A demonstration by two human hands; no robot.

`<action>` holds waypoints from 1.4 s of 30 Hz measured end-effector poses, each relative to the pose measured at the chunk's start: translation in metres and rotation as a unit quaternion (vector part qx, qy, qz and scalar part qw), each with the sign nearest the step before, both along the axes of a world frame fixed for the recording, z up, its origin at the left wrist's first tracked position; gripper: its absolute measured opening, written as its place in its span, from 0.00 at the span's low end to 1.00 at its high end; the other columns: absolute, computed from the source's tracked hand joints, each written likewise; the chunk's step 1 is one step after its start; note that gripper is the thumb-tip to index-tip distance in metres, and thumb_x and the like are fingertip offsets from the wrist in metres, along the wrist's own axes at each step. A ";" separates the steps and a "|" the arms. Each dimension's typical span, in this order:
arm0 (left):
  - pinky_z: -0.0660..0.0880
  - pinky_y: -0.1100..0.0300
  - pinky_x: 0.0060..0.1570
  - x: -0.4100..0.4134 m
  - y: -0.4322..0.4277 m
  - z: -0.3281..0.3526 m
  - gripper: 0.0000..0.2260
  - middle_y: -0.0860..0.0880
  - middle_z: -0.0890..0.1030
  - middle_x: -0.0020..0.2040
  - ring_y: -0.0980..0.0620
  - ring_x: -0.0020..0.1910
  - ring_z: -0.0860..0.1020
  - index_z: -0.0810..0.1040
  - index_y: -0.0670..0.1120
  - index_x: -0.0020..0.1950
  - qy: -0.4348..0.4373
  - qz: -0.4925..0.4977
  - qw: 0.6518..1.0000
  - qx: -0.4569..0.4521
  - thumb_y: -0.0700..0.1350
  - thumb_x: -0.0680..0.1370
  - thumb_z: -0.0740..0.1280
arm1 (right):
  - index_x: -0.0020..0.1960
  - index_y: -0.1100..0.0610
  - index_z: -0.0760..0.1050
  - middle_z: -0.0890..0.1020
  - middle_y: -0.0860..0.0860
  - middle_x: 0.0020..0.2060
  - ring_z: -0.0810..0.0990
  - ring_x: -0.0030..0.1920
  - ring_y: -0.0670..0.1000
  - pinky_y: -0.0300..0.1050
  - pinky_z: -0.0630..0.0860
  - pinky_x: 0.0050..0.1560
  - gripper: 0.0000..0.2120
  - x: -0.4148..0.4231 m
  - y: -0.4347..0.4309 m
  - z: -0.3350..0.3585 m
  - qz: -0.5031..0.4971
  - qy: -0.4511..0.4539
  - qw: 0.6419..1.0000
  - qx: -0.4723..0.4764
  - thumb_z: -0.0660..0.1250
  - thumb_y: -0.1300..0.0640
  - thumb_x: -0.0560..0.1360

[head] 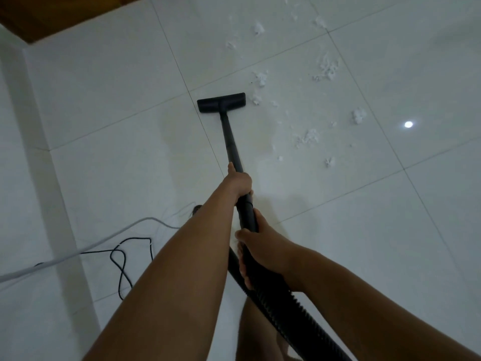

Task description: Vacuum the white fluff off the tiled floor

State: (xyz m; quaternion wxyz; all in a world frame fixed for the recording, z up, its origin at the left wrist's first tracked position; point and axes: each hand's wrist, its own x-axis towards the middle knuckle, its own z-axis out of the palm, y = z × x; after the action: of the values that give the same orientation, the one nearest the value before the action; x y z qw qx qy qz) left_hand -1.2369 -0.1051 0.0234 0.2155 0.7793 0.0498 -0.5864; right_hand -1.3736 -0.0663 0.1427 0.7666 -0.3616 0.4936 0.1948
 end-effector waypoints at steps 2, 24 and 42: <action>0.80 0.52 0.53 -0.016 0.013 0.001 0.33 0.42 0.77 0.47 0.50 0.39 0.75 0.39 0.63 0.80 0.003 -0.001 1.000 0.000 0.41 0.84 0.55 | 0.78 0.34 0.51 0.78 0.59 0.39 0.78 0.30 0.54 0.51 0.81 0.35 0.33 -0.017 0.013 0.003 -0.007 -0.004 1.000 0.001 0.60 0.60 0.83; 0.80 0.56 0.50 -0.172 0.105 0.033 0.34 0.44 0.77 0.45 0.54 0.36 0.76 0.39 0.61 0.81 0.018 -0.051 0.998 -0.012 0.40 0.83 0.54 | 0.71 0.47 0.61 0.75 0.58 0.32 0.76 0.25 0.52 0.45 0.79 0.29 0.21 -0.173 0.109 0.033 -0.075 -0.005 0.996 0.040 0.60 0.62 0.83; 0.78 0.50 0.61 -0.196 0.135 0.034 0.34 0.44 0.76 0.39 0.50 0.38 0.75 0.38 0.60 0.81 0.009 -0.077 0.997 0.002 0.40 0.83 0.53 | 0.79 0.39 0.50 0.77 0.60 0.30 0.76 0.23 0.54 0.45 0.79 0.26 0.32 -0.195 0.140 0.037 -0.076 -0.012 0.997 0.024 0.58 0.62 0.82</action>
State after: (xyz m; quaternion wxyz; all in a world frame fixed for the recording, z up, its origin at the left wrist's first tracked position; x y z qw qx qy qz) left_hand -1.4326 0.0303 0.0579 0.1675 0.7758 -0.0076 -0.6083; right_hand -1.5682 0.0734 0.1798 0.7935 -0.3070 0.5056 0.1431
